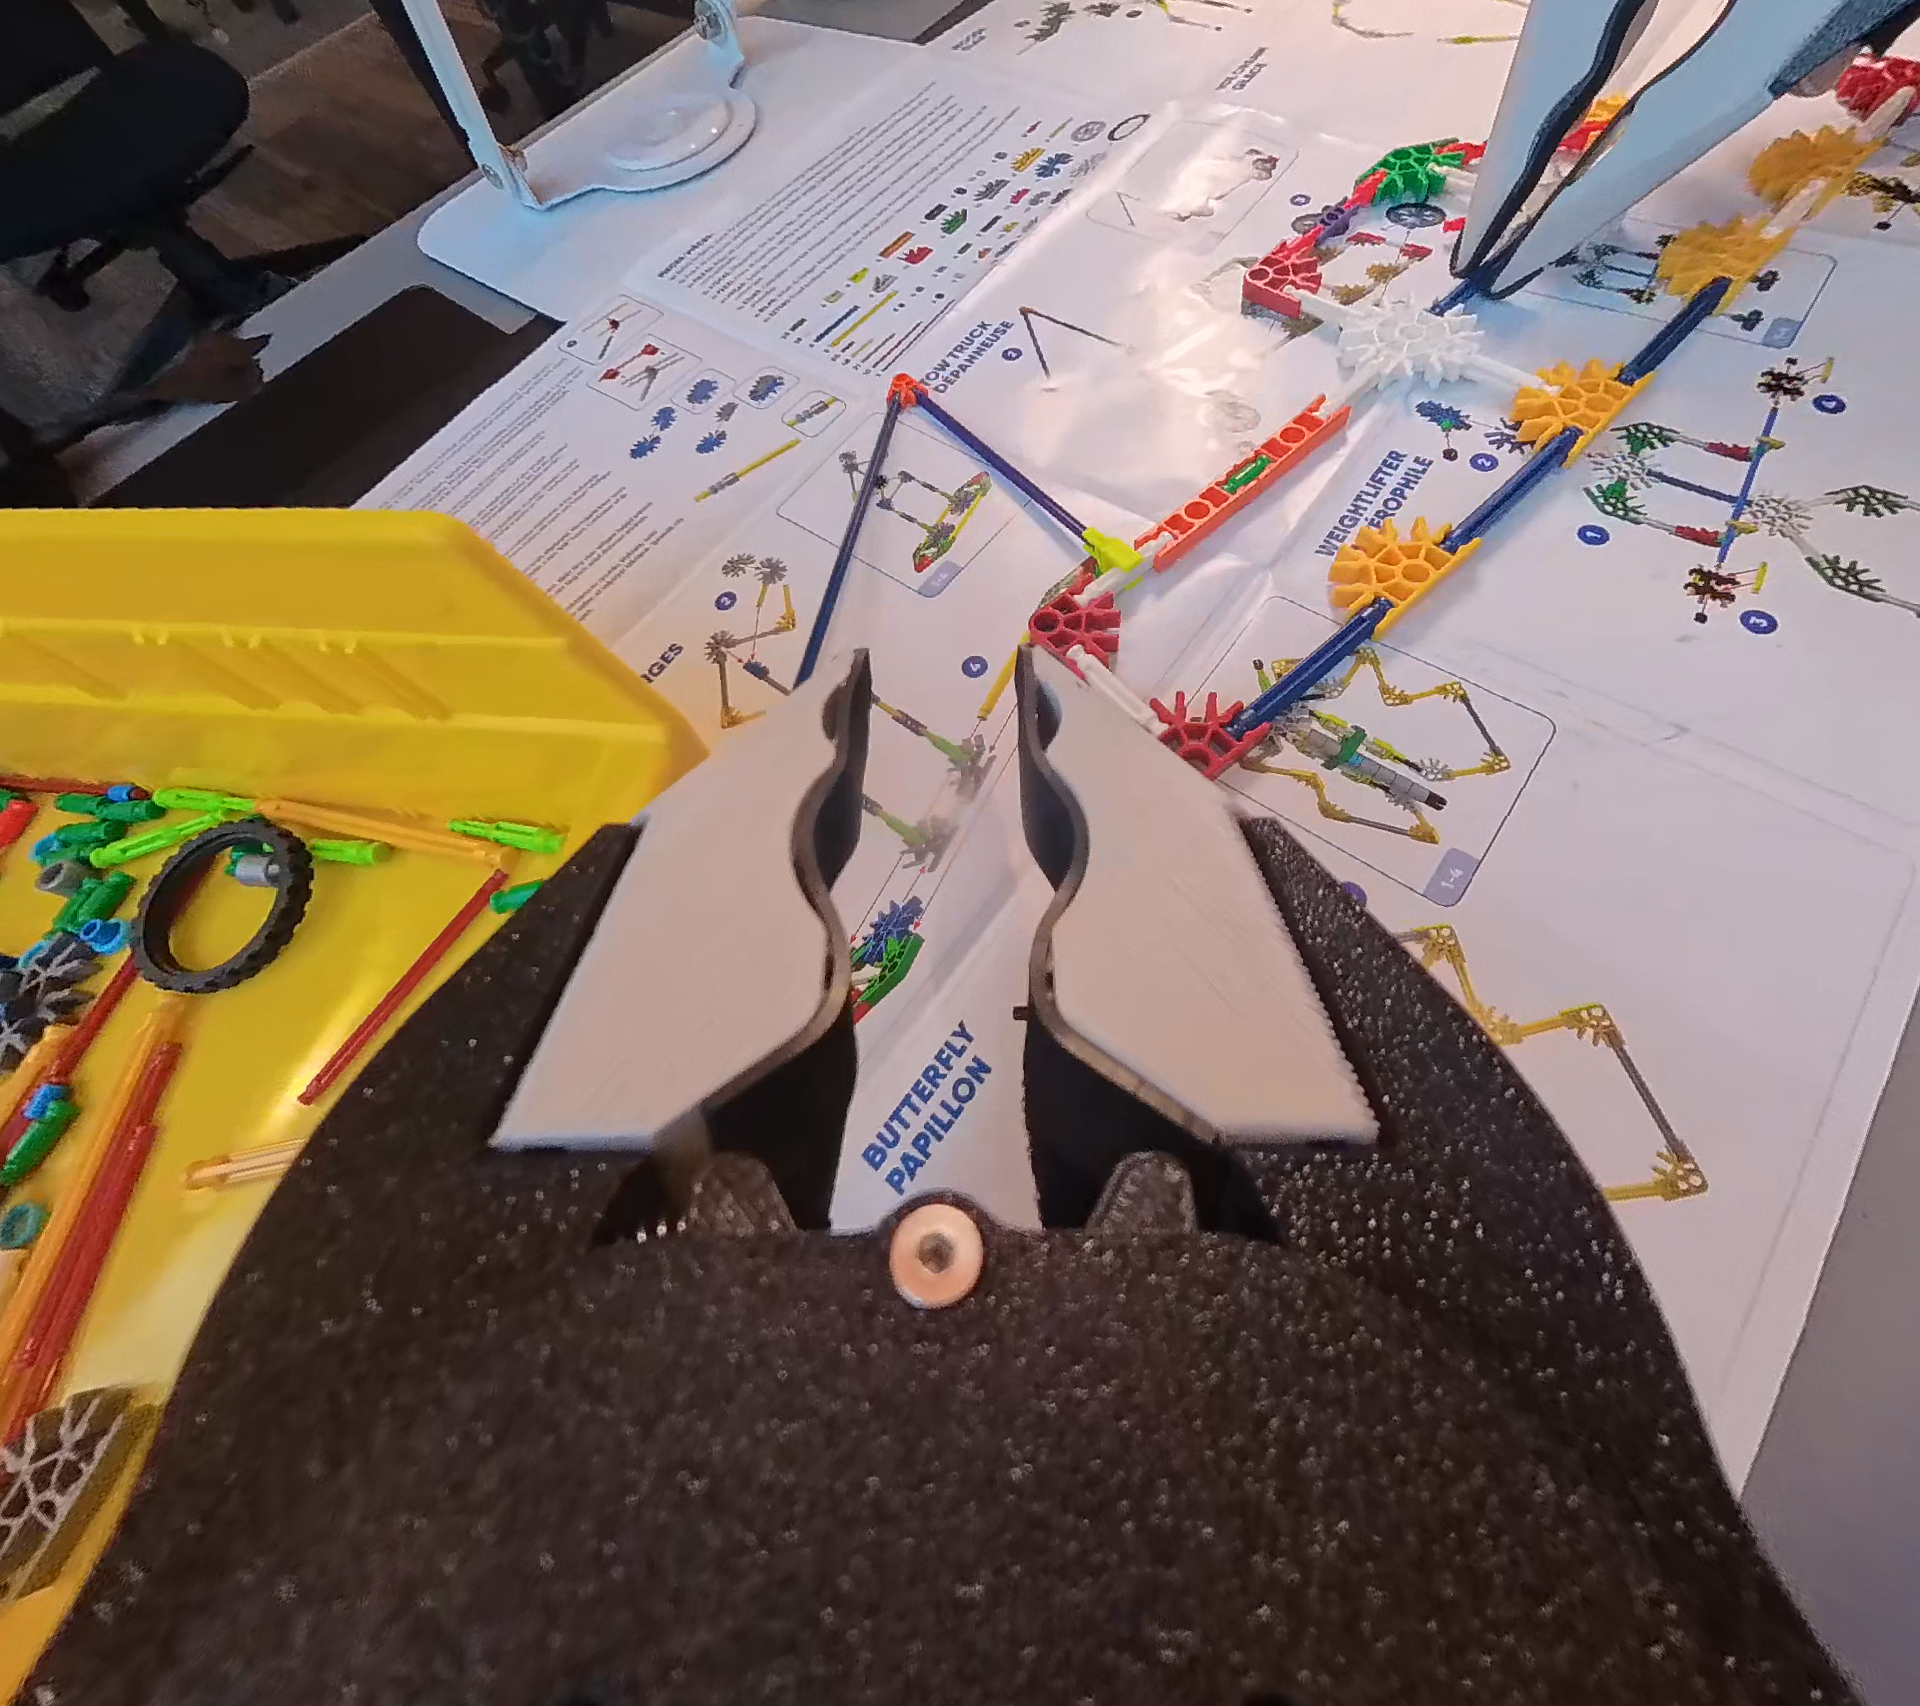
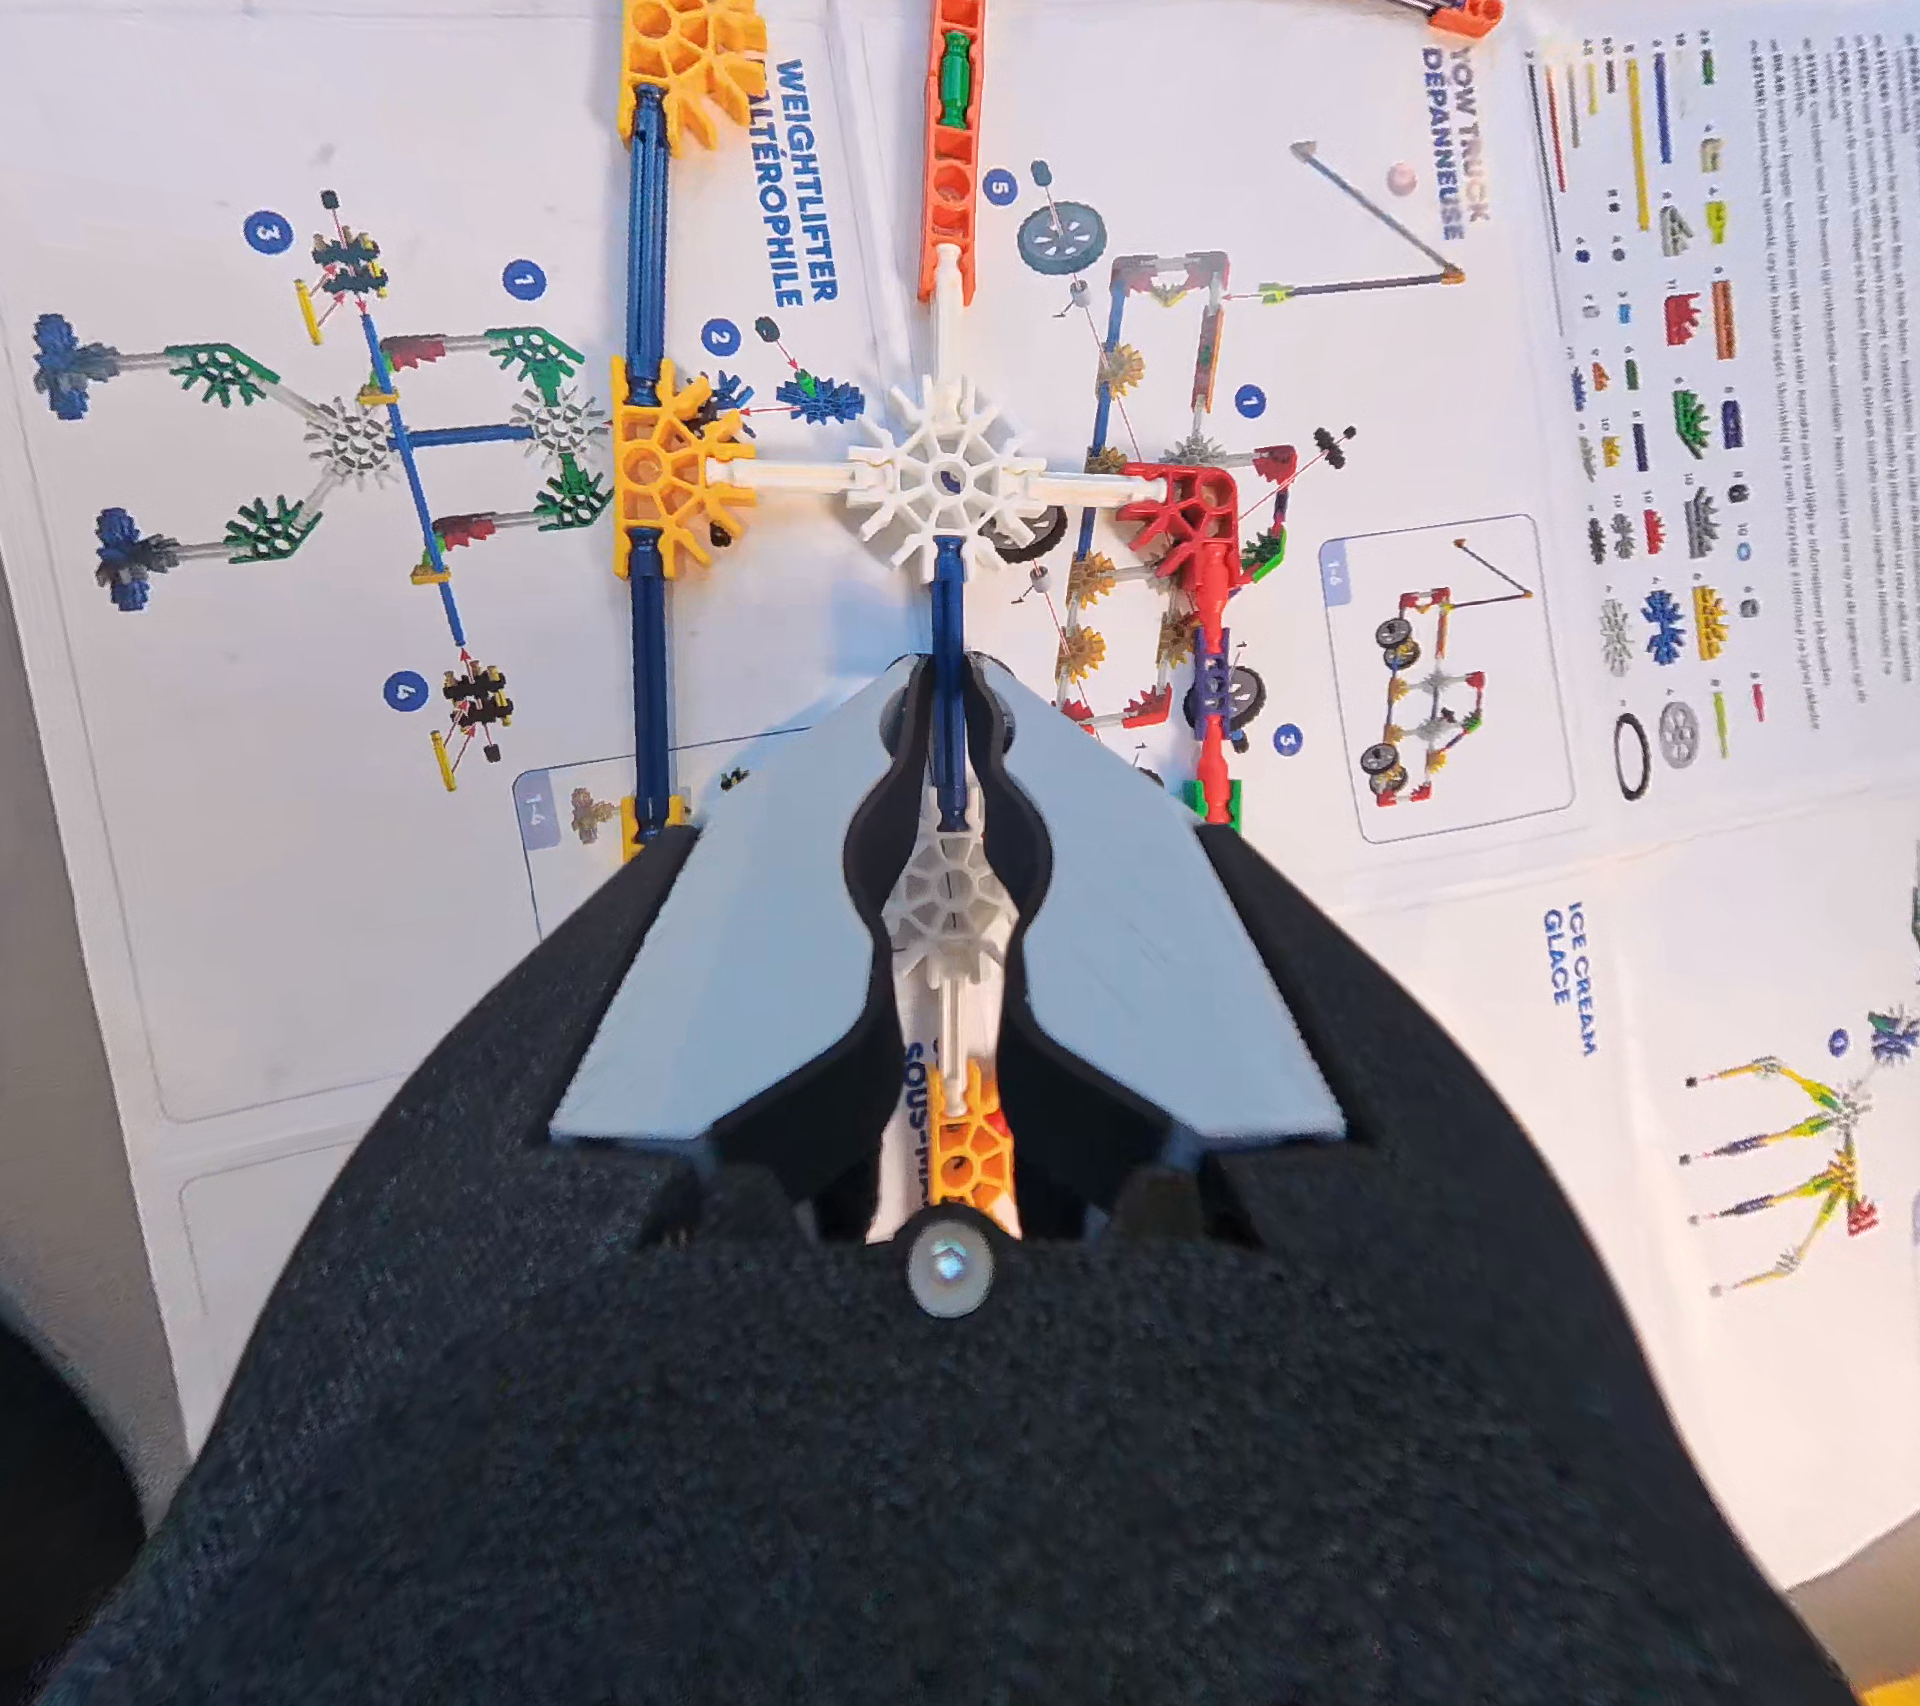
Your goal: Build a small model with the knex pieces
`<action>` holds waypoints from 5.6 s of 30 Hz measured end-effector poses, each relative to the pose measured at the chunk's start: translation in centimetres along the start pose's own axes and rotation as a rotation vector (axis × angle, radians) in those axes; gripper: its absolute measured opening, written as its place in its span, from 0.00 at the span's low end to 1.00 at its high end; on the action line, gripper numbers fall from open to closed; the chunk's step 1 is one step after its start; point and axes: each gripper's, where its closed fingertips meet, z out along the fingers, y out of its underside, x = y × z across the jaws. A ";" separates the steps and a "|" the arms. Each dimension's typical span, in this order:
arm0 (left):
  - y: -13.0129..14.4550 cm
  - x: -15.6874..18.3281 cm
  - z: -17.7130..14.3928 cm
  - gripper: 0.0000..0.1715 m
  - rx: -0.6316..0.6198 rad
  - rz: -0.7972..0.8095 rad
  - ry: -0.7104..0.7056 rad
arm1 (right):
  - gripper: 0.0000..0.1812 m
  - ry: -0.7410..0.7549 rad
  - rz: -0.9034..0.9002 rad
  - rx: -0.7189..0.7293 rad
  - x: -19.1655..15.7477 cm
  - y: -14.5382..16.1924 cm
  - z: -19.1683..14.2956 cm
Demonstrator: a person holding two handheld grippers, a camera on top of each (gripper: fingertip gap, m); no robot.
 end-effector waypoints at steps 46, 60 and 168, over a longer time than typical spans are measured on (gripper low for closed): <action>1.7 6.9 0.9 0.18 -0.151 0.057 0.282 | 0.24 0.355 0.389 0.200 3.7 3.2 -4.4; 3.9 10.1 0.1 0.12 -0.257 0.160 0.464 | 0.09 0.022 0.281 0.002 -2.9 5.8 -4.3; -0.9 -0.5 0.2 0.14 0.073 0.010 -0.055 | 0.14 0.510 0.228 0.509 4.2 -1.6 -6.5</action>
